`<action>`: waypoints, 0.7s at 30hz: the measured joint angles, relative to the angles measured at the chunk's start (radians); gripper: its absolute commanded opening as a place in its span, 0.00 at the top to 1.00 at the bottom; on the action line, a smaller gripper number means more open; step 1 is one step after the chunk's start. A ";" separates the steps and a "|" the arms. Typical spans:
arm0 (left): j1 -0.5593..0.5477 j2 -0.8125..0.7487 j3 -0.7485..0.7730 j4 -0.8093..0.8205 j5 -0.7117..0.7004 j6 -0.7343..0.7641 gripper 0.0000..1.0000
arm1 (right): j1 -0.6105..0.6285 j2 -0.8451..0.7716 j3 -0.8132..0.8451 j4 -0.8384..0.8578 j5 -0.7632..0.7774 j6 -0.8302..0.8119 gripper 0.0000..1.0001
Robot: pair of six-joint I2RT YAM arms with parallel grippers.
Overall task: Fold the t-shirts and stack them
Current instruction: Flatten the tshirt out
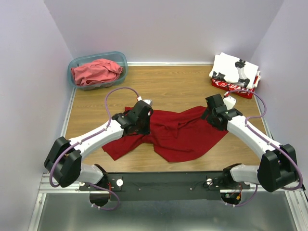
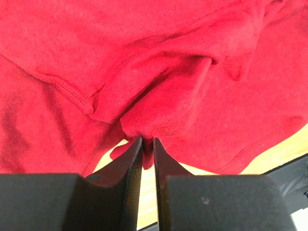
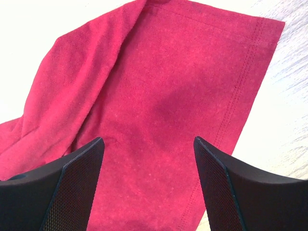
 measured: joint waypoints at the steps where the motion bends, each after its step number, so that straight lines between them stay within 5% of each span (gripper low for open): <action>1: 0.000 0.000 0.002 0.000 0.000 0.000 0.85 | 0.000 0.000 0.000 0.001 0.000 0.000 0.18; 4: 0.000 0.000 0.004 -0.002 0.000 0.002 0.99 | -0.004 0.000 0.000 0.004 -0.004 0.000 0.18; 21: 0.052 -0.059 0.051 -0.029 -0.013 0.004 1.00 | -0.114 0.000 -0.011 0.016 -0.023 -0.045 0.18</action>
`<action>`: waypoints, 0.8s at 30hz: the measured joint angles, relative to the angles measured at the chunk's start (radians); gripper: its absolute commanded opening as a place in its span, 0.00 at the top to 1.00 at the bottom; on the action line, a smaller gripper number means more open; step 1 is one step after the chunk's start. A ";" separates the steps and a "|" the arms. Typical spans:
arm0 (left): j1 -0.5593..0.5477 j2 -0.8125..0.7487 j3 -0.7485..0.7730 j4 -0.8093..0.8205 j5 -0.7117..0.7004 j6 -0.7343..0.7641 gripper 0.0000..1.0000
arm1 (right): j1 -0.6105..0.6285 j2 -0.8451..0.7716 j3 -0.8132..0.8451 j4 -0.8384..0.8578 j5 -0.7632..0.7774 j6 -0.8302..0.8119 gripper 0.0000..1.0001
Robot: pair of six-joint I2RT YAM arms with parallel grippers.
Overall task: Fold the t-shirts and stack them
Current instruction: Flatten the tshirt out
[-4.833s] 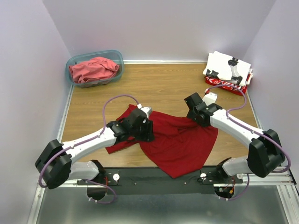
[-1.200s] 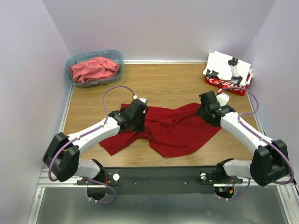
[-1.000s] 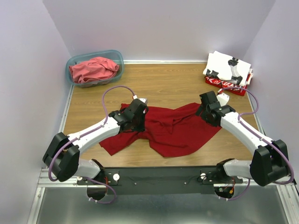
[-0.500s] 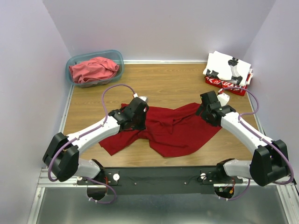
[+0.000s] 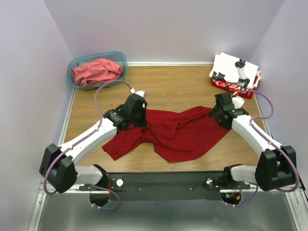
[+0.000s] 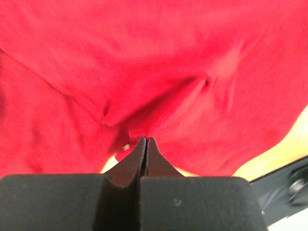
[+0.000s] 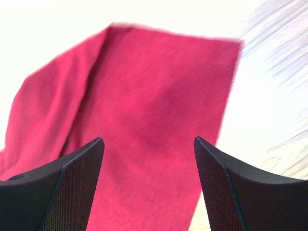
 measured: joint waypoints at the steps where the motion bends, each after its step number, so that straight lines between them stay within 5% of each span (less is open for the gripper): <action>1: 0.021 -0.015 0.020 0.001 -0.001 0.002 1.00 | -0.032 0.000 -0.001 0.004 -0.005 -0.012 0.18; 9: 0.117 -0.056 0.070 0.013 -0.007 0.020 1.00 | -0.255 0.044 -0.023 0.085 -0.076 -0.121 0.19; 24: 0.209 -0.065 0.090 0.011 -0.009 0.052 1.00 | -0.467 0.245 -0.039 0.236 -0.249 -0.237 0.40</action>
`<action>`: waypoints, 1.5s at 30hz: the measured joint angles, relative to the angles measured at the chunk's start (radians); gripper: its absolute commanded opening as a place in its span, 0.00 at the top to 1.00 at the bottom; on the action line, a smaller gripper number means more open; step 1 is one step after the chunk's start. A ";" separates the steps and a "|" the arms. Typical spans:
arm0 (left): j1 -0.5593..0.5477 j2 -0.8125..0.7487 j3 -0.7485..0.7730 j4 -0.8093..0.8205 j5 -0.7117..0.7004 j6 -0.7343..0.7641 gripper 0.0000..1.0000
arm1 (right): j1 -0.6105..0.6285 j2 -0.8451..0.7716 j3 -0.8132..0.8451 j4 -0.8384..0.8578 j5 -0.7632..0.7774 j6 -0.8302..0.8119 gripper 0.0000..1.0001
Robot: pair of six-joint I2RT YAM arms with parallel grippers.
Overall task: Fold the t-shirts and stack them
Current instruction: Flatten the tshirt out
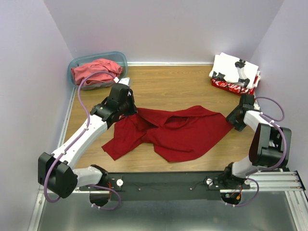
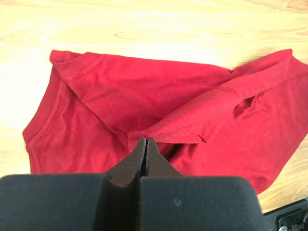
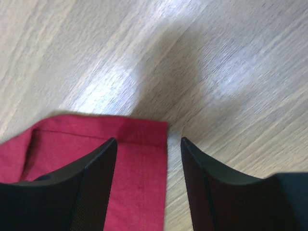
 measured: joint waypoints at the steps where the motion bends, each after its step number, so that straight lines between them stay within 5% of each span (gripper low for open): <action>1: 0.002 -0.001 0.001 0.000 0.000 0.002 1.00 | -0.007 0.006 0.000 0.002 -0.007 -0.004 0.43; 13: 0.028 -0.006 0.001 0.001 0.002 0.022 1.00 | -0.066 0.060 0.029 0.072 -0.054 -0.024 0.61; 27: 0.040 -0.005 0.001 0.002 0.003 0.029 1.00 | -0.066 0.011 -0.039 0.120 -0.105 -0.031 0.67; 35: 0.041 -0.003 0.001 0.001 0.004 0.034 1.00 | -0.069 0.014 -0.044 0.126 -0.106 -0.051 0.99; 45: 0.071 -0.003 0.008 -0.001 0.003 0.045 1.00 | -0.071 0.008 -0.037 0.093 -0.126 -0.060 0.99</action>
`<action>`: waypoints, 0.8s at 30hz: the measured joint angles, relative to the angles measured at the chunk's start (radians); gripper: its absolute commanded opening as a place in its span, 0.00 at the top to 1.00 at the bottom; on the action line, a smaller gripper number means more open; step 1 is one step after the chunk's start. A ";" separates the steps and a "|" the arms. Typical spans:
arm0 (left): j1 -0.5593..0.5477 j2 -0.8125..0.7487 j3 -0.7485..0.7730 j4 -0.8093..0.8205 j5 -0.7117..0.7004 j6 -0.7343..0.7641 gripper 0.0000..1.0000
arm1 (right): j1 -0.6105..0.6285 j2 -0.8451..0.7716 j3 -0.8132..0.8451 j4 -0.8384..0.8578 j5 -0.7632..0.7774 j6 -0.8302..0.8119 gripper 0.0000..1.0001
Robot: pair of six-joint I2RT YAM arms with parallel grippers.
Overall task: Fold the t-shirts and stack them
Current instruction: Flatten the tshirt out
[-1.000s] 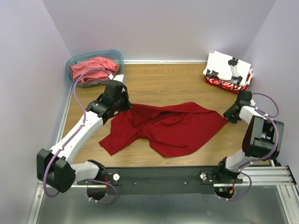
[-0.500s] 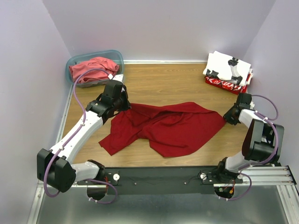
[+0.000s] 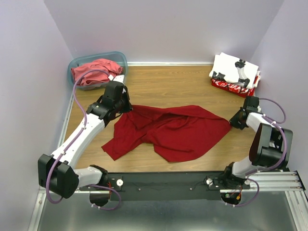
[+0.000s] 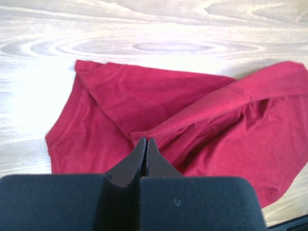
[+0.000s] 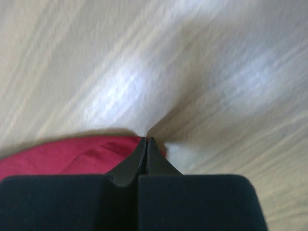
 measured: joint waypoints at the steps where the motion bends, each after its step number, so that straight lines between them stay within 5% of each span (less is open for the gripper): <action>1: 0.006 0.000 0.005 -0.002 0.000 0.002 1.00 | 0.000 -0.006 0.004 -0.027 -0.007 0.000 0.99; 15: 0.102 0.020 0.232 -0.002 0.013 0.026 1.00 | 0.000 -0.139 0.321 -0.238 -0.195 0.002 0.99; 24: 0.143 0.110 0.578 -0.009 0.027 0.064 1.00 | 0.070 -0.127 0.676 -0.322 -0.311 -0.003 1.00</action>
